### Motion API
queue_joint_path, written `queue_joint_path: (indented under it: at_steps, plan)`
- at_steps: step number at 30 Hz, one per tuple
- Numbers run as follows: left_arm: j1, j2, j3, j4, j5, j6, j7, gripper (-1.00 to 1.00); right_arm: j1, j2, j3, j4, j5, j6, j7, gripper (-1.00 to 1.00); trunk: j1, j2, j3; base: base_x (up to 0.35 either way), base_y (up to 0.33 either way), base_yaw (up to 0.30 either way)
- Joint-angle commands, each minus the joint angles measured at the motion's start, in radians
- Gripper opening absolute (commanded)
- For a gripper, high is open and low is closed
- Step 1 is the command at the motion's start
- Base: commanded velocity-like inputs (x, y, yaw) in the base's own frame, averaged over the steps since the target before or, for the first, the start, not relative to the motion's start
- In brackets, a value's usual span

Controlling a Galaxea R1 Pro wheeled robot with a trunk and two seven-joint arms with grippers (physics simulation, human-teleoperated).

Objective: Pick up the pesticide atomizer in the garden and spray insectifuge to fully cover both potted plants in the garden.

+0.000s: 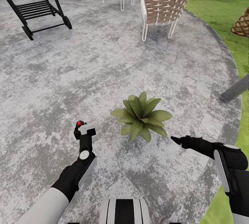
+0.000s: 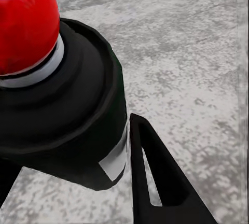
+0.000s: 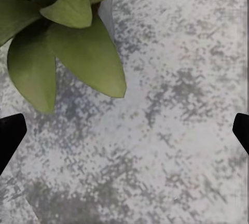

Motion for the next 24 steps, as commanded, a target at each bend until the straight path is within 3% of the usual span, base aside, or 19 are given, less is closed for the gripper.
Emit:
queue_joint_path:
  at_steps: [1, 6, 11, 15, 21, 24]
  plan:
    - [-0.001, -0.003, -0.004, 0.0, -0.006, -0.007, 0.004, -1.0, -0.001, 0.0, -0.001, -0.001, 0.002, 0.005, 0.005, 1.0, -0.001, 0.0, 0.003, 0.0, 0.0, 0.0]
    - [0.005, -0.027, -0.006, -0.007, -0.032, -0.007, 0.004, -1.0, -0.002, -0.002, -0.002, -0.001, 0.002, 0.005, 0.006, 1.0, -0.003, 0.001, 0.023, 0.0, 0.0, 0.0]
    - [0.029, -0.031, -0.007, -0.094, -0.038, 0.002, 0.004, -1.0, -0.001, -0.002, -0.003, -0.001, 0.002, 0.006, 0.006, 1.0, -0.005, 0.002, 0.042, 0.0, 0.0, 0.0]
    - [0.061, -0.034, -0.008, -0.161, -0.069, 0.023, 0.003, -1.0, 0.003, -0.002, -0.043, -0.001, 0.002, 0.007, 0.007, 1.0, -0.007, 0.003, 0.058, 0.0, 0.0, 0.0]
    - [0.074, -0.042, -0.037, -0.177, -0.082, 0.036, -0.005, -1.0, 0.013, -0.004, -0.058, -0.001, 0.002, -0.012, 0.007, 1.0, -0.01, 0.005, 0.081, 0.0, 0.0, 0.0]
    - [0.076, -0.046, -0.04, -0.17, -0.083, 0.038, -0.009, -1.0, 0.014, -0.014, -0.094, -0.001, 0.002, -0.018, 0.007, 1.0, -0.011, 0.005, 0.092, 0.0, 0.0, 0.0]
